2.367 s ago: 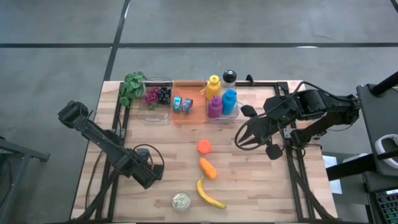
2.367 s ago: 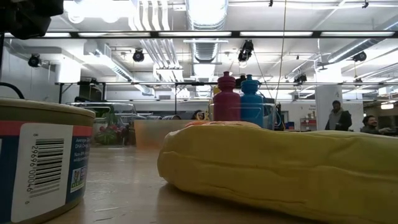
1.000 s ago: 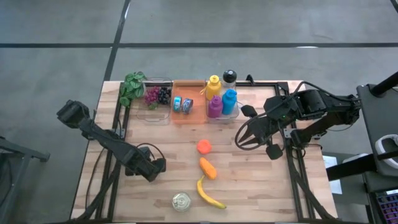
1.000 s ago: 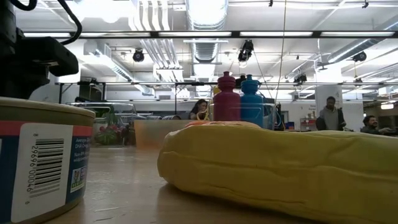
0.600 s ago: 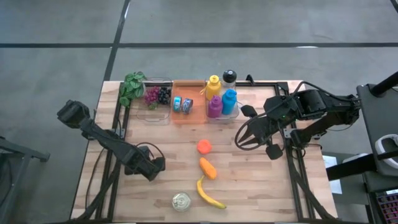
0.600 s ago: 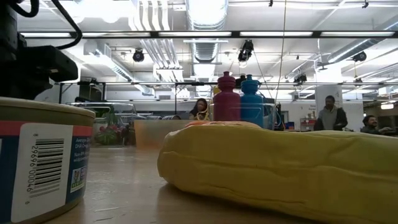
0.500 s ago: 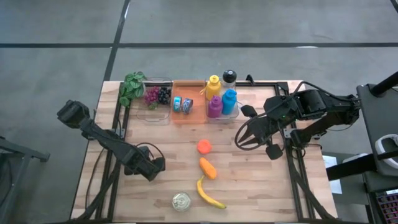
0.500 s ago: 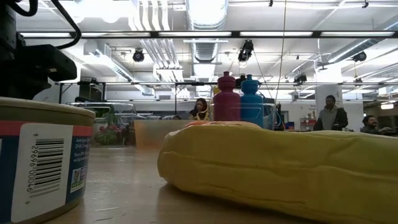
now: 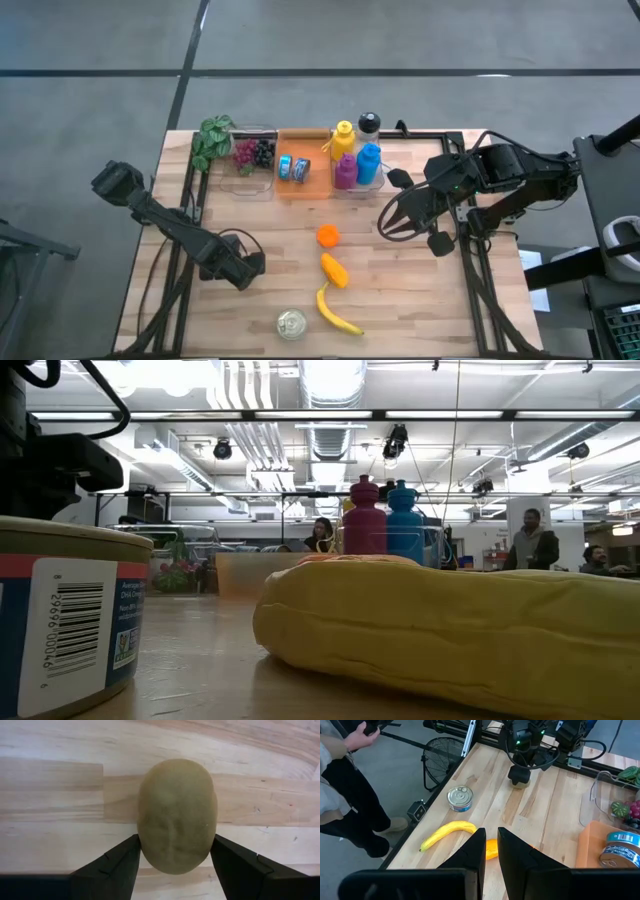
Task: Pick & Place Food Item
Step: Put the kiwi into the left transparent bin
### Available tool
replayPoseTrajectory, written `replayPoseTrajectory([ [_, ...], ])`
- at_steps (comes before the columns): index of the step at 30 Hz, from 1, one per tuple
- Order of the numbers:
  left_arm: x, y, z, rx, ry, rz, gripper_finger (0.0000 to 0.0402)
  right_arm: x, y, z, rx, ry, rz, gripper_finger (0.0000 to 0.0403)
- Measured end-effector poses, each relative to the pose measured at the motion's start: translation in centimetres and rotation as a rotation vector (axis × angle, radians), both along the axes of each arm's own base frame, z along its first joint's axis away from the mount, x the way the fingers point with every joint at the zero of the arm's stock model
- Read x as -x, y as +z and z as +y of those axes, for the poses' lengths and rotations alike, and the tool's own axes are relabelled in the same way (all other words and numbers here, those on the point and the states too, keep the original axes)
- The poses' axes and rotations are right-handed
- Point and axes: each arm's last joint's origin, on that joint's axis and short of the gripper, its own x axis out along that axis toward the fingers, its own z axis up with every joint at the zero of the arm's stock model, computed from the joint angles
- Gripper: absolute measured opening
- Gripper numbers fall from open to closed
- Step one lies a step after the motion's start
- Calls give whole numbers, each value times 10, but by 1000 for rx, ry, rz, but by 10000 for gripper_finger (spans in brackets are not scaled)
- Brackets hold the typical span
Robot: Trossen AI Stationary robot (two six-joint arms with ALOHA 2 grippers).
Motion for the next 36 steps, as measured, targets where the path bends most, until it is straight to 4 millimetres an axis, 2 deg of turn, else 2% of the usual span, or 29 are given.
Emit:
replayPoseTrajectory([
  [7, 0, 1, 0, -5, 0, 7, 236, 0, 0, 0, 1, 1, 0, 43],
  [11, 0, 2, 0, -2, 0, 3, 251, 0, 0, 0, 1, 1, 0, 43],
  [22, -4, 19, -2, -18, -14, 20, 260, 0, 0, 0, 1, 0, 0, 43],
  [31, -12, 18, 8, -91, -194, -11, 258, 0, 0, 0, 1, 1, 0, 43],
  [36, -17, 16, 14, -106, -228, -12, 253, 0, 0, 0, 1, 2, -1, 43],
])
